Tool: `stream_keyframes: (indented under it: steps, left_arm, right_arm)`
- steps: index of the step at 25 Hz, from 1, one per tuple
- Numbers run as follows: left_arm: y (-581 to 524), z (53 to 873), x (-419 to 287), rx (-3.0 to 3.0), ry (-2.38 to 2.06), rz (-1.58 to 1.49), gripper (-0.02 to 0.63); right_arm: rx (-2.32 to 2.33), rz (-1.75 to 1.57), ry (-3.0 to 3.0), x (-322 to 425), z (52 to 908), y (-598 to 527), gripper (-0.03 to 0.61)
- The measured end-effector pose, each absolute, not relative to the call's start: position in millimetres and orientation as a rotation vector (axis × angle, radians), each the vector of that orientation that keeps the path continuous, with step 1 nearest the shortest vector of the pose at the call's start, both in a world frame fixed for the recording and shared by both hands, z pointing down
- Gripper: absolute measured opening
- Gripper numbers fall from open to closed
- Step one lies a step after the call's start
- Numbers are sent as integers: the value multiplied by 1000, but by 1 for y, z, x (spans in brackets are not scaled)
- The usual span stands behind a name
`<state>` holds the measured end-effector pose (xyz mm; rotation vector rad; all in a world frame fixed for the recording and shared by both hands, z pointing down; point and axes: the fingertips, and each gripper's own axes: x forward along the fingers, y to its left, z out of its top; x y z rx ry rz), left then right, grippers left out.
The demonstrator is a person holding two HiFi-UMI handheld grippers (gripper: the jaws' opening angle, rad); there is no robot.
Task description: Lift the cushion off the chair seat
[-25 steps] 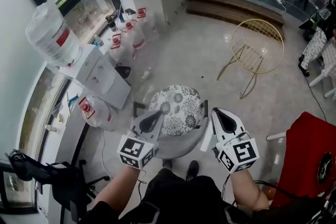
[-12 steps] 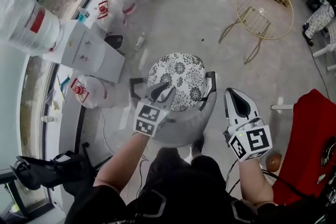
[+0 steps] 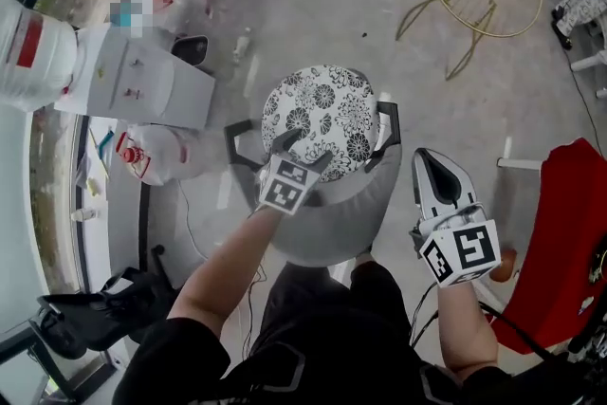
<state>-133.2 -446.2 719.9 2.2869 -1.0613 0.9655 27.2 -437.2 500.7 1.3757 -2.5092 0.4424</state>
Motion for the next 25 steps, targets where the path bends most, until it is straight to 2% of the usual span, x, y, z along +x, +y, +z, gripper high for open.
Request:
stream_keyframes:
  steps: [15,25]
  left_arm:
    - [-403,893,-107,2289,-629,1485,420]
    - [-365,973,-77,2297,-433,1682,431]
  right_arm:
    - [1388,573,-2363,43,581,-418,6]
    - [1434,638,-2282,68,623,-401,6]
